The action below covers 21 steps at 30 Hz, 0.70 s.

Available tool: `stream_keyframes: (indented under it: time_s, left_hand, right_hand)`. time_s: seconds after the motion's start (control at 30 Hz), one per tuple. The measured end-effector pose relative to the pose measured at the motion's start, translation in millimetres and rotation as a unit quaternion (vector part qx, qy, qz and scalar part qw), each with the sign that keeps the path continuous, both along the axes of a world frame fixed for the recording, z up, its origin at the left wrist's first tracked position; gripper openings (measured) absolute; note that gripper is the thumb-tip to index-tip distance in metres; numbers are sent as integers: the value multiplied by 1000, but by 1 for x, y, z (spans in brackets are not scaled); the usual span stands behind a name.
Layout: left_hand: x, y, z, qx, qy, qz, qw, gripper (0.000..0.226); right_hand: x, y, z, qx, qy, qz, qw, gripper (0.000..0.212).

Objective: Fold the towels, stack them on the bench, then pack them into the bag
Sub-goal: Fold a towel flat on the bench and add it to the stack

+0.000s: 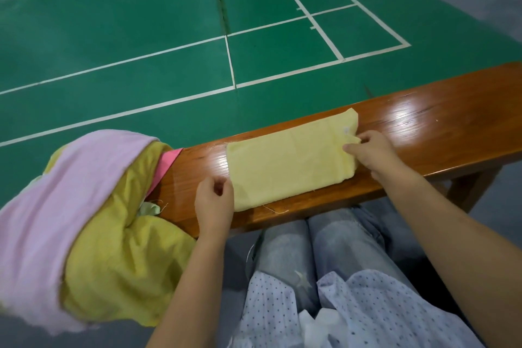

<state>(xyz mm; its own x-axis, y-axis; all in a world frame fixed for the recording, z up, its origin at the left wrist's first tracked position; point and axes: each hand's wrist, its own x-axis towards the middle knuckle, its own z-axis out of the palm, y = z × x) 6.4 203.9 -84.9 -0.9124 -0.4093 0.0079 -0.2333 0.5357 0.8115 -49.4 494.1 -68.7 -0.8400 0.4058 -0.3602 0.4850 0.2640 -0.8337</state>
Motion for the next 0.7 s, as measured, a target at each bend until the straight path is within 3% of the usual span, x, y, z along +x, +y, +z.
stream_keyframes:
  time_s: [0.1, 0.23, 0.33, 0.4, 0.47, 0.57, 0.7]
  left_hand:
    - [-5, -1, 9, 161, -45, 13, 986, 13]
    - [-12, -9, 11, 349, -123, 3, 929, 26]
    - [-12, -16, 9, 406, -140, 17, 903, 33]
    - [-13, -19, 10, 410, -155, 20, 899, 32]
    - [-15, -22, 13, 389, -172, 4, 905, 26]
    - [-19, -21, 16, 321, -192, -31, 927, 18]
    - [-34, -15, 17, 208, -244, -21, 947, 35]
  right_hand:
    - [-3, -48, 21, 71, 85, 70, 991, 25]
    - [9, -129, 31, 168, 172, 202, 949, 15]
    - [26, -180, 6, 284, 132, 339, 887, 24]
    - [37, -193, -12, 358, 86, 415, 832, 39]
    - [44, -192, -19, 371, 97, 430, 817, 46]
    - [47, -170, -13, 330, 151, 396, 843, 46]
    - [47, -117, -6, 317, 136, 306, 887, 54]
